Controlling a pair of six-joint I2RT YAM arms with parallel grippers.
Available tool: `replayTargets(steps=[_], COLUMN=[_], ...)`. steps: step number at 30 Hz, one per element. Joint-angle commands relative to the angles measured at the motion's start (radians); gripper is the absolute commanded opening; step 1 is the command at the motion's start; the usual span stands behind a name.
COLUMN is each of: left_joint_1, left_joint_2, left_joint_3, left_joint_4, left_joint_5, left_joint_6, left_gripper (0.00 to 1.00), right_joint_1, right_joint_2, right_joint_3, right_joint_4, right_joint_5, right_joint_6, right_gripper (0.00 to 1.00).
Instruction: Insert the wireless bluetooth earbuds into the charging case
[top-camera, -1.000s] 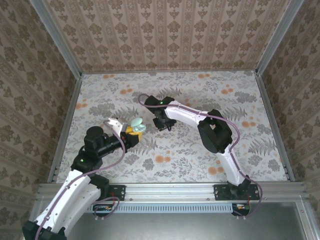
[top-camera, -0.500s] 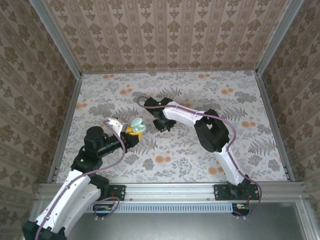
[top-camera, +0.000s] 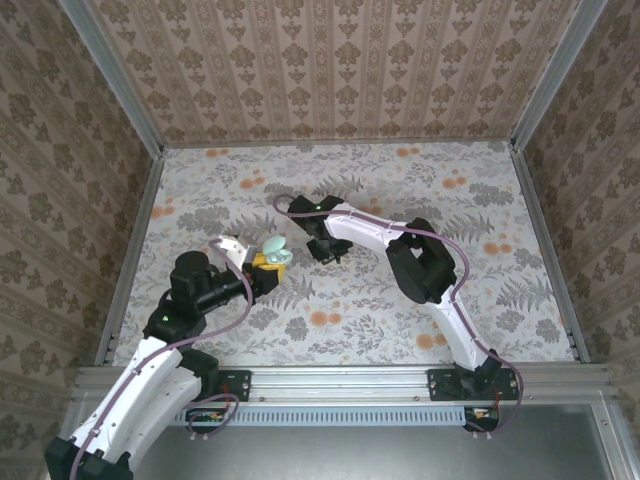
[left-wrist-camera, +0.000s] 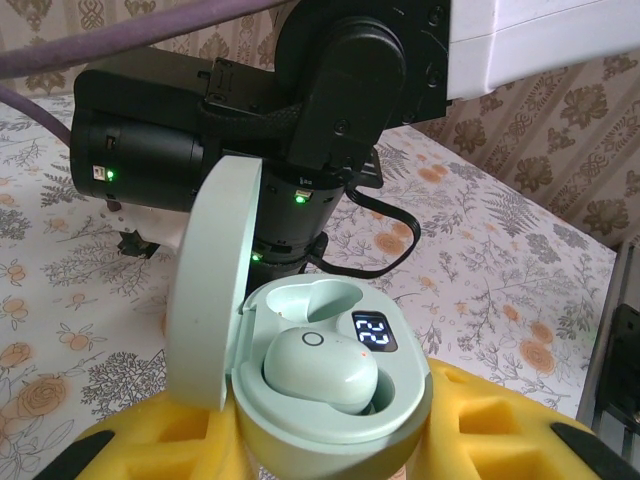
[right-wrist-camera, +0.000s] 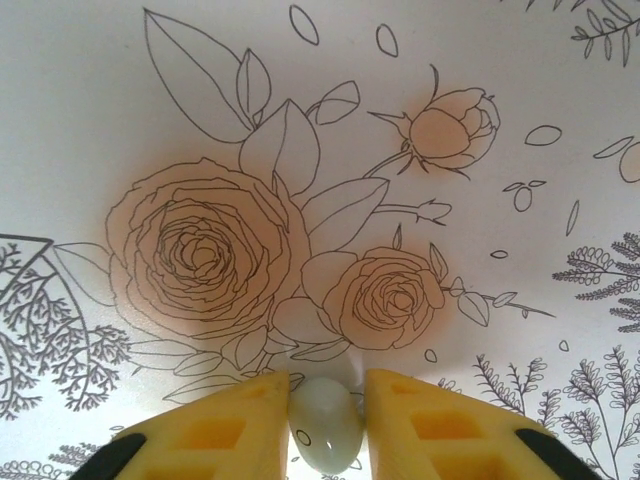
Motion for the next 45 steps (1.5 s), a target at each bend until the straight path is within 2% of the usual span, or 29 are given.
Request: replayTargets(steps=[1, 3, 7, 11, 20, 25, 27, 33, 36, 45], left_joint_1=[-0.004, -0.003, -0.004, -0.003, -0.003, -0.003, -0.035, -0.059, -0.077, -0.150], left_joint_2=[-0.004, -0.005, -0.003, -0.001, 0.013, 0.060, 0.080, 0.141, 0.185, 0.296], left_joint_3=[0.031, 0.029, 0.029, 0.036, 0.017, 0.048, 0.052, 0.081, 0.122, 0.206], left_joint_4=[-0.013, -0.015, -0.013, -0.009, 0.132, 0.178, 0.208, 0.268, 0.258, 0.256], left_joint_5=[0.001, 0.001, 0.000, 0.006, 0.143, 0.203, 0.211, 0.218, 0.237, 0.251], left_joint_6=[0.021, 0.024, 0.031, 0.039, 0.033, 0.038, 0.034, 0.055, 0.085, 0.144], left_gripper=[0.18, 0.18, 0.18, 0.18, 0.17, 0.16, 0.16, 0.17, 0.17, 0.16], right_joint_1=[-0.014, -0.027, -0.074, -0.106, -0.194, -0.193, -0.194, -0.184, -0.168, -0.086], right_joint_2=[0.006, -0.019, -0.094, -0.196, -0.488, -0.710, -0.795, -0.952, -1.015, -1.109], right_joint_3=[0.022, 0.006, -0.082, -0.167, -0.358, -0.500, -0.533, -0.545, -0.541, -0.493], right_joint_4=[-0.060, -0.047, 0.032, 0.097, 0.220, 0.268, 0.263, 0.201, 0.216, 0.265], right_joint_5=[0.022, -0.014, -0.167, -0.245, -0.483, -0.566, -0.581, -0.630, -0.694, -0.741], right_joint_6=[-0.024, -0.023, 0.015, 0.034, 0.032, -0.008, -0.013, -0.009, -0.003, -0.009], right_gripper=[0.23, 0.21, 0.19, 0.18, 0.13, 0.13, 0.13, 0.10, 0.10, 0.10])
